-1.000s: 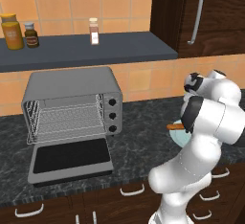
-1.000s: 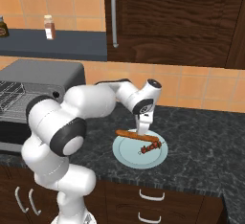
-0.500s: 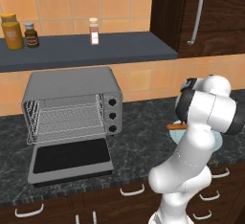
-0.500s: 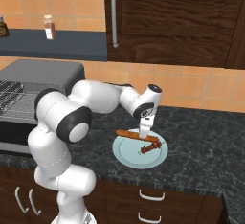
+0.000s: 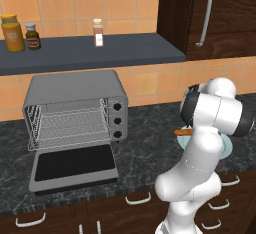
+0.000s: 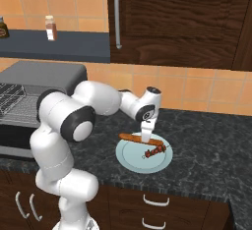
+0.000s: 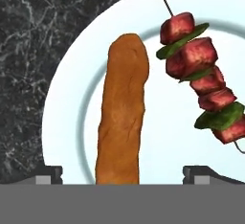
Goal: Pick up the kebab skewer and baguette bread, and place them inside the toaster oven. Close the toaster oven door and start by setting the timer.
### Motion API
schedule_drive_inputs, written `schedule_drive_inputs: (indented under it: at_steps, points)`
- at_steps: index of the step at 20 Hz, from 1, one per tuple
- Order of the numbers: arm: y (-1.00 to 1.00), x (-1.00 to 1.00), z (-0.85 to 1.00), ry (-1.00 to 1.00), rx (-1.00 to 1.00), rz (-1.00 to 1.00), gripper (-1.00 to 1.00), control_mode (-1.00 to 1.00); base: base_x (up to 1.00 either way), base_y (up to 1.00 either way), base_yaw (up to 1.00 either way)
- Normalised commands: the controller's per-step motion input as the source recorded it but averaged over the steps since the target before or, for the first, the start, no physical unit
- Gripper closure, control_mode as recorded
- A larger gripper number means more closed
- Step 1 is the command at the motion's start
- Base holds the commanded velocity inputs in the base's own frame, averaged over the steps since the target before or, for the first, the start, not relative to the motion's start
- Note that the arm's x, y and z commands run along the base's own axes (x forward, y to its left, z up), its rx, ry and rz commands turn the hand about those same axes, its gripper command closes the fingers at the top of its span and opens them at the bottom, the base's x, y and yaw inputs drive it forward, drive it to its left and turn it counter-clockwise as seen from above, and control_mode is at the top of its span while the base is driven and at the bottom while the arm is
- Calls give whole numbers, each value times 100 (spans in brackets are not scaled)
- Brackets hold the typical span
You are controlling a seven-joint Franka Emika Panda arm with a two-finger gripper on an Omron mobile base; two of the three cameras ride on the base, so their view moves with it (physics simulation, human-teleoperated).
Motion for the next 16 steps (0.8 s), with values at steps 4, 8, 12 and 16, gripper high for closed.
schedule_drive_inputs:
  at_steps: [4, 8, 12, 16]
  points:
    - [3, 0, -30, 0, -6, 0, -100, -100, 0, 0, 0]
    - [0, 0, -26, 0, -1, 0, -100, -100, 0, 0, 0]
    - [0, 0, -19, 1, 0, 0, -100, -100, 0, 0, 0]
    - [1, 0, -15, 2, -2, 0, -100, -100, 0, 0, 0]
